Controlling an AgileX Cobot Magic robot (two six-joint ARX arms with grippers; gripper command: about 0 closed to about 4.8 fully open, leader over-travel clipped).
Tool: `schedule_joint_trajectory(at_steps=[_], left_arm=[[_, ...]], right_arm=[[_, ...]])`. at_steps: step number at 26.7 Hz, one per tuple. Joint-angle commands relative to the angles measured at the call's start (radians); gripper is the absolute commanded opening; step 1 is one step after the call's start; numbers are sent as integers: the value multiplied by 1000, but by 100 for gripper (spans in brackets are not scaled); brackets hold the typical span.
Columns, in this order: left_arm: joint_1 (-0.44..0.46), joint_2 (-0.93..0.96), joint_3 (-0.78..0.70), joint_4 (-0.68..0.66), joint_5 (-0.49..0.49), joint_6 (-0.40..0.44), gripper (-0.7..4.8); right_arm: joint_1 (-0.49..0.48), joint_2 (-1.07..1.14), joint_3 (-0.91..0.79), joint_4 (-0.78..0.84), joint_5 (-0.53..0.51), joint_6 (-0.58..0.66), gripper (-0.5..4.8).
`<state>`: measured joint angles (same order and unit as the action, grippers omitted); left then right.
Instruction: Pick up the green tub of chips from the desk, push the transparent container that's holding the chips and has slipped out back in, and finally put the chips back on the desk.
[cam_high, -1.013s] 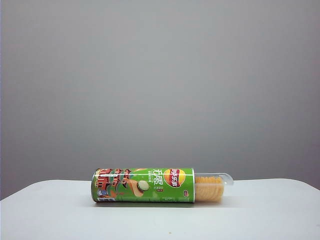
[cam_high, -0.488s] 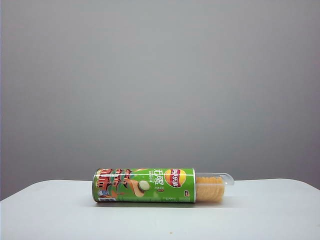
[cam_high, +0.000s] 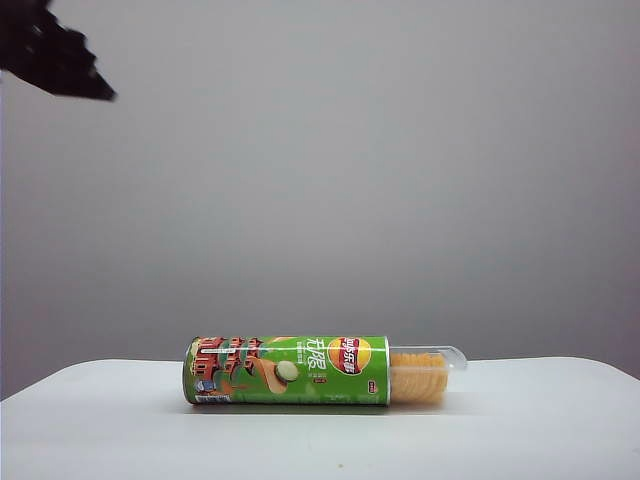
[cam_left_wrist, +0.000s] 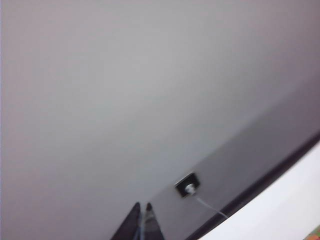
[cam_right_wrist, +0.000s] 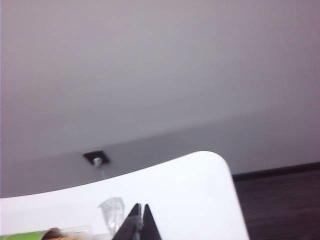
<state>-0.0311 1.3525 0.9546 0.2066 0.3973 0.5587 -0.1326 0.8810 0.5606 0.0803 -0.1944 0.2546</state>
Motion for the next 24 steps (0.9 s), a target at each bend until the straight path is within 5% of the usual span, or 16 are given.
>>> schedule_joint_trajectory(at_steps=[1,5,8,15,20,24], left_arm=[[-13,97,66,-13,117,108,-5],[-31,223,160,-100,148,207,1],[-63,351,249,-178,149,306,36],[-119,500,390,-422,165,422,127],[-164,589,517,-737,132,541,274],[-205,652,610,-905,0,597,479]], right_arm=[[-17,114,70,6,-132,3,-9],[-18,253,146,8,-229,-10,-8],[-18,432,239,10,-403,-48,-8],[-18,670,377,3,-613,-45,-8],[-24,836,508,-33,-705,-45,-8],[-26,931,602,-94,-779,-44,-8]])
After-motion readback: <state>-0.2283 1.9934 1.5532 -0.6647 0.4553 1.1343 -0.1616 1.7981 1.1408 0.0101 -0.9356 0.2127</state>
